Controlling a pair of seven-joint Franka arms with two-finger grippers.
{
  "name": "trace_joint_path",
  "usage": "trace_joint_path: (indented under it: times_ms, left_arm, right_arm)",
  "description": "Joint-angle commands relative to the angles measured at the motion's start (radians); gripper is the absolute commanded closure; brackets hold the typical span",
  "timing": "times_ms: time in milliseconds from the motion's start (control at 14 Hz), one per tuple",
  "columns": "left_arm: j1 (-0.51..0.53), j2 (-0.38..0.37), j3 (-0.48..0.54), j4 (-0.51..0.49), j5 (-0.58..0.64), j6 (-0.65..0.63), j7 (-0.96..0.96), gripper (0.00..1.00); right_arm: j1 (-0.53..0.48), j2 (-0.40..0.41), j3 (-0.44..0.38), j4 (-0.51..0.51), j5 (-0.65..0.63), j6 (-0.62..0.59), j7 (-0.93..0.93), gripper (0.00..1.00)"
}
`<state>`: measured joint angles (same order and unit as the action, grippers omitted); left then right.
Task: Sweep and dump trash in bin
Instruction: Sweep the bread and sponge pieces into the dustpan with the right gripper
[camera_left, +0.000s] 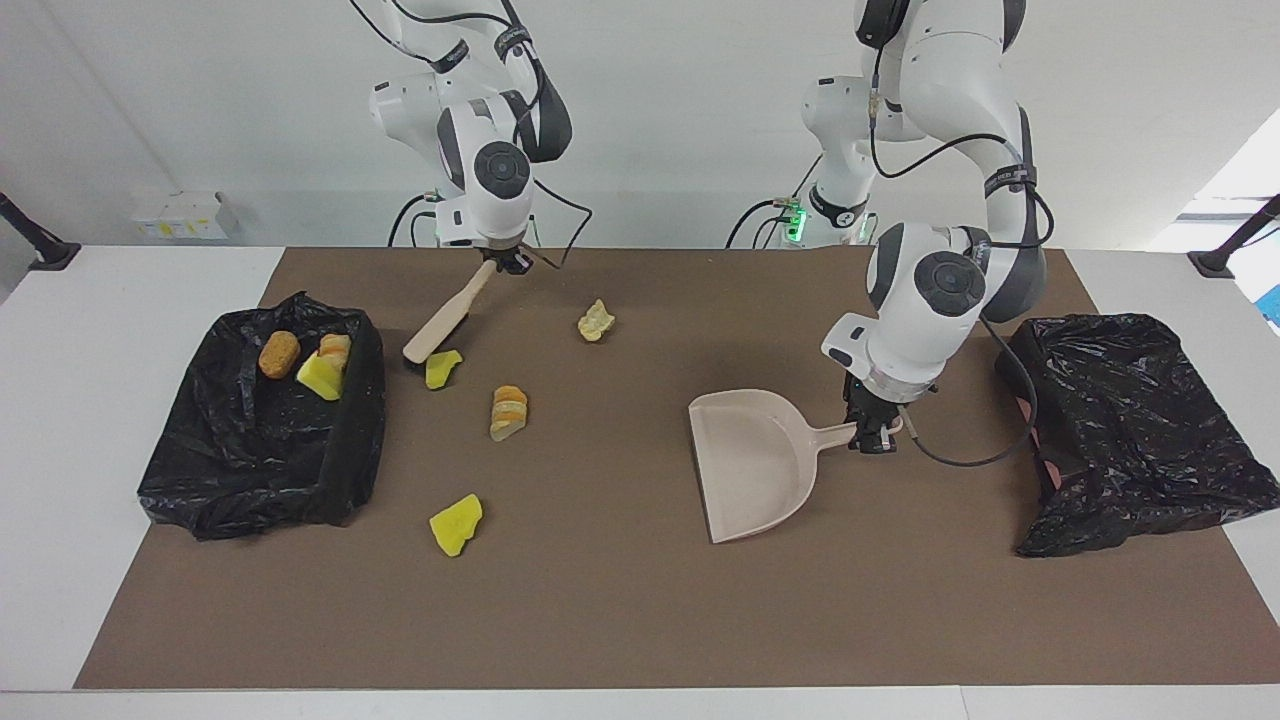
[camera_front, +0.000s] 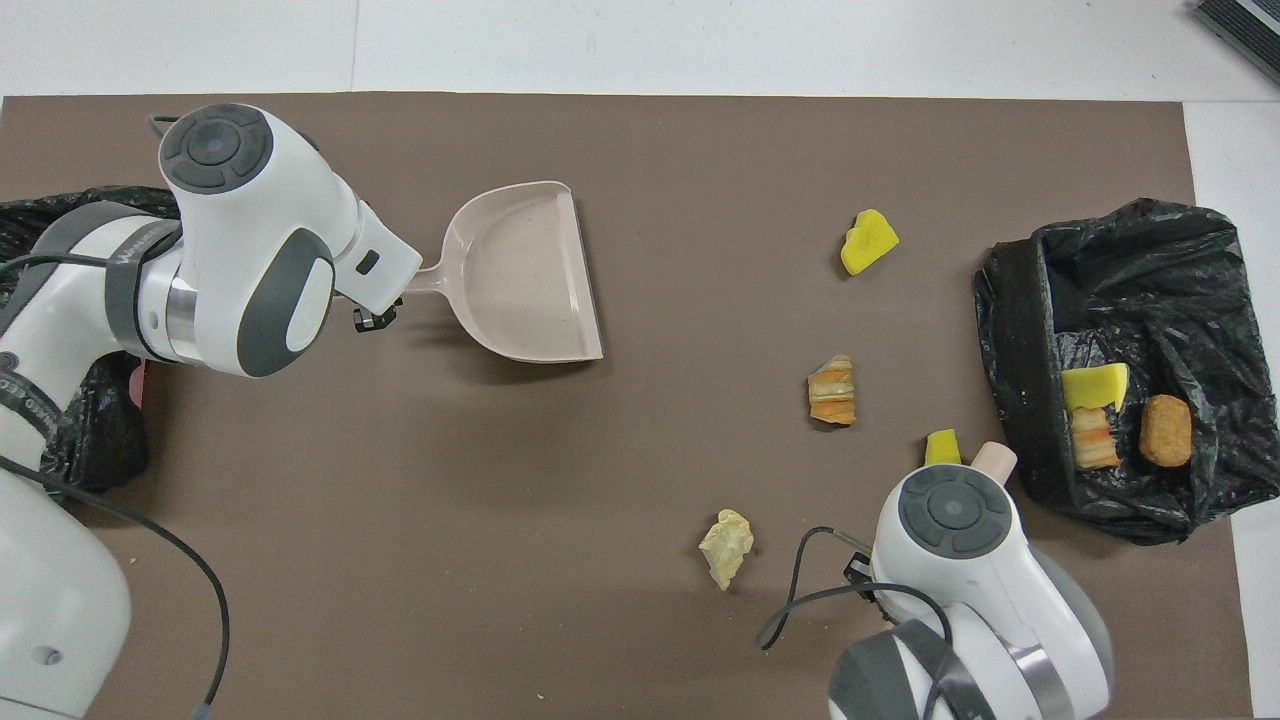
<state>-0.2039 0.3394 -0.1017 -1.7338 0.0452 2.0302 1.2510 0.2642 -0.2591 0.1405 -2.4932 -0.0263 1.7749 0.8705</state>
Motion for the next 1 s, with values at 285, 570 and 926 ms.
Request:
trace_joint_path:
  times_ms: [285, 570, 926]
  left_arm:
    - [-0.130, -0.118, 0.007, -0.182, -0.001, 0.119, -0.105, 1.00]
    - [-0.204, -0.129, 0.005, -0.234, 0.051, 0.162, -0.223, 1.00]
    - [-0.226, -0.140, 0.004, -0.247, 0.051, 0.174, -0.254, 1.00]
  right_arm:
    - [-0.023, 0.098, 0.016, 0.127, 0.009, 0.095, -0.343, 1.00]
    - [-0.014, 0.291, 0.016, 0.308, 0.051, 0.132, -0.343, 1.00]
    - [-0.017, 0.371, 0.016, 0.428, 0.077, 0.141, -0.341, 1.00]
